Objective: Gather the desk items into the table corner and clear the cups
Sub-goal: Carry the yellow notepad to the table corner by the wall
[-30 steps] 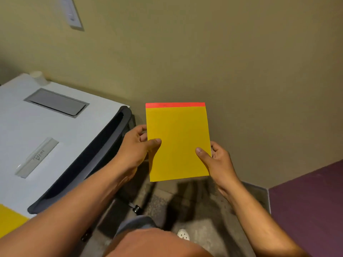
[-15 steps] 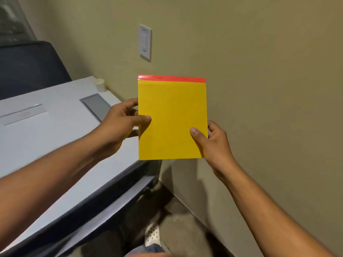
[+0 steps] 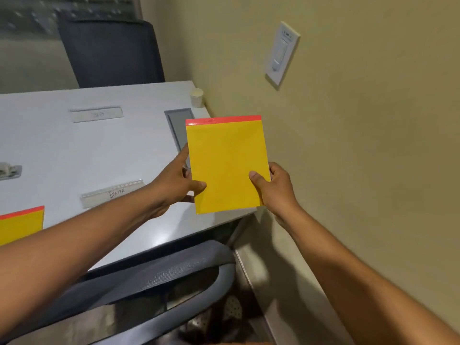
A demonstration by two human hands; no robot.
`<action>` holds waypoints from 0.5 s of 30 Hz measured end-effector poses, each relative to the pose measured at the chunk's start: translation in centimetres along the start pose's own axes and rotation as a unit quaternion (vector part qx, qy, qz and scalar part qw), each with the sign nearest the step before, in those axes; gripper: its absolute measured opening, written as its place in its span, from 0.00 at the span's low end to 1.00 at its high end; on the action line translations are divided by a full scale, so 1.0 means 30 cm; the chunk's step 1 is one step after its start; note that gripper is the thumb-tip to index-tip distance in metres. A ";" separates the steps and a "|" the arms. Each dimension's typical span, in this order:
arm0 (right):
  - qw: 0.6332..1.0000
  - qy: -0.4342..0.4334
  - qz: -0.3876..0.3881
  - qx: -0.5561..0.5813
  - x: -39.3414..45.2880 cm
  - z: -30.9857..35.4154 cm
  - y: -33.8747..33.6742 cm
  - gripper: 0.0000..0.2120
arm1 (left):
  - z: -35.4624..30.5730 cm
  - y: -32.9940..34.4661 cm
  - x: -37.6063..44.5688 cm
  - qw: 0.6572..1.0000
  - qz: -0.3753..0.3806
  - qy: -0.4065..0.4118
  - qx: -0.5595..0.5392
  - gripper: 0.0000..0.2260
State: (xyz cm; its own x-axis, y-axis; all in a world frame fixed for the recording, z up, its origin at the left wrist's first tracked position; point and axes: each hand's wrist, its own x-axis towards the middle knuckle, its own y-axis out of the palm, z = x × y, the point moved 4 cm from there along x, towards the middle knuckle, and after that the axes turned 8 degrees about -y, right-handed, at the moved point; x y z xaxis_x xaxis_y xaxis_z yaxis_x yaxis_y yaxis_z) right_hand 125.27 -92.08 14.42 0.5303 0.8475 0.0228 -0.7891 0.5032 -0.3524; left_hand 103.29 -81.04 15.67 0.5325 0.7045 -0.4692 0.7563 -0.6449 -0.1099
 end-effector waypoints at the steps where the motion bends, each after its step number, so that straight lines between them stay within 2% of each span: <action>1: 1.000 -0.001 0.013 -0.006 0.039 -0.028 0.023 0.04 | 0.020 -0.011 0.030 1.000 -0.021 -0.004 0.001 0.46; 5: 0.998 -0.006 0.050 -0.032 0.176 -0.130 0.108 0.09 | 0.103 -0.048 0.145 0.993 -0.115 -0.026 0.007 0.43; 8: 0.997 0.007 0.068 -0.035 0.253 -0.183 0.157 0.12 | 0.145 -0.056 0.217 0.984 -0.169 -0.051 -0.004 0.33; 11: 0.995 0.016 0.094 -0.032 0.317 -0.231 0.203 0.16 | 0.178 -0.059 0.281 0.979 -0.188 -0.073 -0.010 0.24; 13: 0.992 0.023 0.120 -0.045 0.341 -0.277 0.243 0.21 | 0.207 -0.058 0.317 0.978 -0.187 -0.088 0.010 0.26; 15: 0.987 0.042 0.136 -0.074 0.350 -0.327 0.279 0.32 | 0.231 -0.054 0.352 0.980 -0.165 -0.091 0.057 0.32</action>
State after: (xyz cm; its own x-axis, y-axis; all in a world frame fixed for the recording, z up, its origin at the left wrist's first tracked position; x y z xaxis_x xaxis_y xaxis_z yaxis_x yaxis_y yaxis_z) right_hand 127.27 -80.63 2.54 0.3330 0.9281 -0.1666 -0.8551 0.2227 -0.4682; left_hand 105.06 -74.61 4.81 0.1821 0.8225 -0.5389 0.8230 -0.4274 -0.3742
